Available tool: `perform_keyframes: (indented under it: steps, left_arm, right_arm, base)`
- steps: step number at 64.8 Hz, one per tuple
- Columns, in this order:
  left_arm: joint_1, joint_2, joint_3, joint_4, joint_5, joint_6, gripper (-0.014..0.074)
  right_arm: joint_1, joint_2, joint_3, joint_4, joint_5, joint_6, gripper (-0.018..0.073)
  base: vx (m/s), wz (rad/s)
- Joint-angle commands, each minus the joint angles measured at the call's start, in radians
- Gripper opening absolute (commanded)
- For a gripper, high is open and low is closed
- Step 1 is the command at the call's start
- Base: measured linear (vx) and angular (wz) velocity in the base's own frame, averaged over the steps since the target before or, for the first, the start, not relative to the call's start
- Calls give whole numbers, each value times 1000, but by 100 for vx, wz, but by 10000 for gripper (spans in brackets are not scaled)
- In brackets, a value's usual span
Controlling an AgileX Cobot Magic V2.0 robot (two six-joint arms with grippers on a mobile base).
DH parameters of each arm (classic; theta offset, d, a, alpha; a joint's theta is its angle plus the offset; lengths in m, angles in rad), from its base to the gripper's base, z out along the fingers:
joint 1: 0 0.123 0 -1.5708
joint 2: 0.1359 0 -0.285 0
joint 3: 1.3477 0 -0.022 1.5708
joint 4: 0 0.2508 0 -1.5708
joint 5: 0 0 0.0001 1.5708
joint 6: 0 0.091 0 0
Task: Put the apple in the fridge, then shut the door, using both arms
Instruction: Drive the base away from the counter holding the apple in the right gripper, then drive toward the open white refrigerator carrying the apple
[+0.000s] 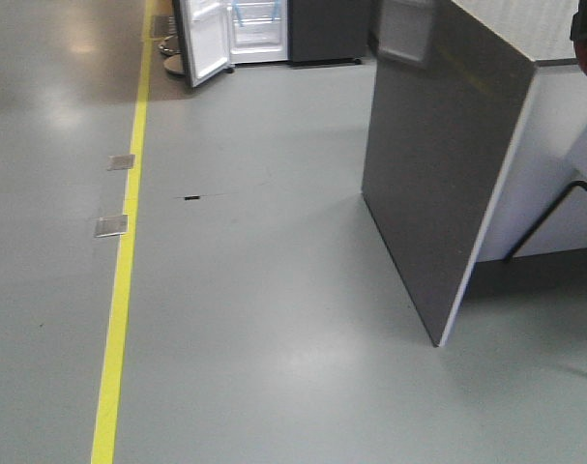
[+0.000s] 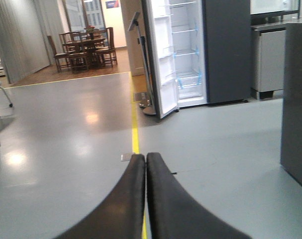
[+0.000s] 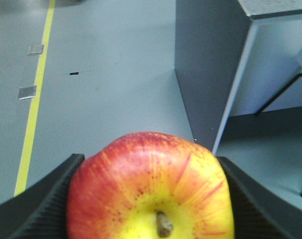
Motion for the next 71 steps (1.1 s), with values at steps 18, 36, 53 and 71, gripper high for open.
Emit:
perform_keyframes:
  steps: [18, 36, 53, 71]
  left_arm:
    - [-6, -16, 29, -8, -69, -10, -6]
    - [-6, -16, 29, -8, -69, -10, -6]
    - [-6, -16, 29, -8, -69, -10, -6]
    - [-6, -16, 29, -8, -69, -10, -6]
  right_arm:
    - [-2, -29, -27, -2, -73, 0, 102]
    - [-2, -29, -27, -2, -73, 0, 102]
    - [-2, -29, -27, -2, -73, 0, 102]
    - [-2, -29, -27, -2, -73, 0, 102]
  base:
    - [8, 27]
    - [10, 22]
    - [13, 13]
    - [16, 11]
